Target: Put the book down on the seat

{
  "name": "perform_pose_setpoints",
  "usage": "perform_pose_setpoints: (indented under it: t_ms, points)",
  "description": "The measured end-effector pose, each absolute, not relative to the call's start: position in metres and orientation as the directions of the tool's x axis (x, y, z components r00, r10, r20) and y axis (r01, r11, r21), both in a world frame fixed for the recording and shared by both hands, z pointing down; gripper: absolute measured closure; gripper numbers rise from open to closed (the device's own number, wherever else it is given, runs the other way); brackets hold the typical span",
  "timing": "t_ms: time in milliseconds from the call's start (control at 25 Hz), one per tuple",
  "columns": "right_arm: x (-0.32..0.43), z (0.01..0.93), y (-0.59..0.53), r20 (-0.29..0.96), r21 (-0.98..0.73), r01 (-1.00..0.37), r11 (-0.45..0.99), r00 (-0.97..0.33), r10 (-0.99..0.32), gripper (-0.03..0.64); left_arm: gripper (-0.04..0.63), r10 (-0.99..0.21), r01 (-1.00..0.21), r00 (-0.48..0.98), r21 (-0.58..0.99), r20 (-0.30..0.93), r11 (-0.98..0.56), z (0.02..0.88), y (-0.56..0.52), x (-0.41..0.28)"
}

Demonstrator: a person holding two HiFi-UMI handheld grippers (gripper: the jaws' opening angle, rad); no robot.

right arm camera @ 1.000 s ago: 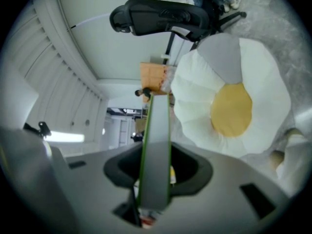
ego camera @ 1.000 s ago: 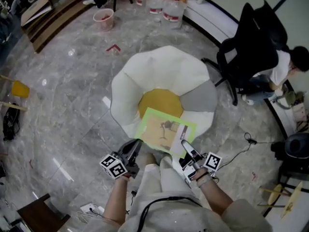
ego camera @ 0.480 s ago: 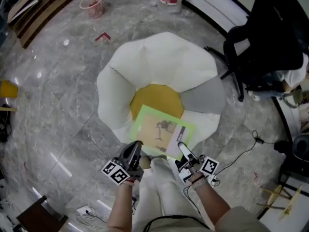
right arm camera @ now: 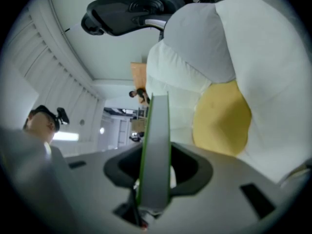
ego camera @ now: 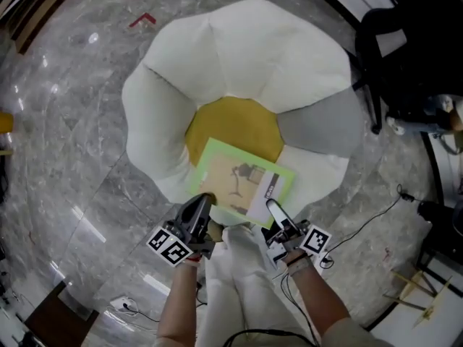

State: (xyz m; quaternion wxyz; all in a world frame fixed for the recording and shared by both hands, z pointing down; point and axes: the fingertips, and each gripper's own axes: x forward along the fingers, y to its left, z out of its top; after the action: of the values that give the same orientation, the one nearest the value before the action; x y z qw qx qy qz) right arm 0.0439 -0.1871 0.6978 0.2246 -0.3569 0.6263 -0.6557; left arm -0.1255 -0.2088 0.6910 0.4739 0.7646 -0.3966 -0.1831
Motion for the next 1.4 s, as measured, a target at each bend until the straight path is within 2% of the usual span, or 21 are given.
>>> perform_pose_setpoints:
  t_ms: [160,480,840,1080,1400]
  points:
    - [0.045,0.751,-0.218,0.21,-0.977,-0.162,-0.137,-0.639,-0.74,0.46,0.572,-0.779,-0.43,0.616,0.878,0.114,-0.211,0.745,-0.239,-0.127]
    - [0.045,0.752,-0.224,0.171,-0.982,-0.174,-0.075,-0.641,-0.749,0.46,0.572,-0.772,-0.433,0.63,0.864,0.086,-0.257,0.732,-0.231,-0.119]
    - [0.046,0.762,-0.224,0.185,-0.975,-0.215,-0.061,-0.624,-0.759,0.46,0.572,-0.795,-0.449,0.603,0.851,0.065,-0.272,0.729,-0.223,-0.118]
    - [0.045,0.823,-0.273,0.231,-0.963,-0.255,-0.089,-0.61,-0.757,0.46,0.572,-0.8,-0.435,0.596,0.868,0.077,-0.24,0.784,-0.26,-0.121]
    - [0.042,0.847,-0.283,0.247,-0.961,-0.259,-0.099,-0.636,-0.731,0.46,0.572,-0.808,-0.431,0.584,0.873,0.075,-0.23,0.795,-0.265,-0.122]
